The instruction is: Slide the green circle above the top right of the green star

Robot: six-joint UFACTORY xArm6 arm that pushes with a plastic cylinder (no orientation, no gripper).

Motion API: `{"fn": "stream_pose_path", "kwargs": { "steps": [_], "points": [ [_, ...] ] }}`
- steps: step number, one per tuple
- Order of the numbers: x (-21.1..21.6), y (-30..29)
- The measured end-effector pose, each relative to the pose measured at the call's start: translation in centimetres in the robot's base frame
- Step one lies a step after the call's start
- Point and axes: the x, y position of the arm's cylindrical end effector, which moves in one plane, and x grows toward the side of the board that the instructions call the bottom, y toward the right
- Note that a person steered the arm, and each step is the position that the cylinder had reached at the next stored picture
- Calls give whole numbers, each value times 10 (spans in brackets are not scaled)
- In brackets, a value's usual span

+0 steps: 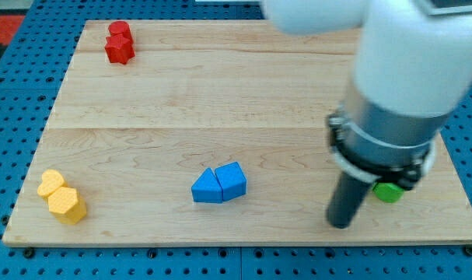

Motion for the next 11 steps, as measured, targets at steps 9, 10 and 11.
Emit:
{"fn": "stream_pose_path", "kwargs": {
  "steps": [9,10,11],
  "points": [
    [-19,60],
    [-22,87],
    [-42,91]
  ]
}}
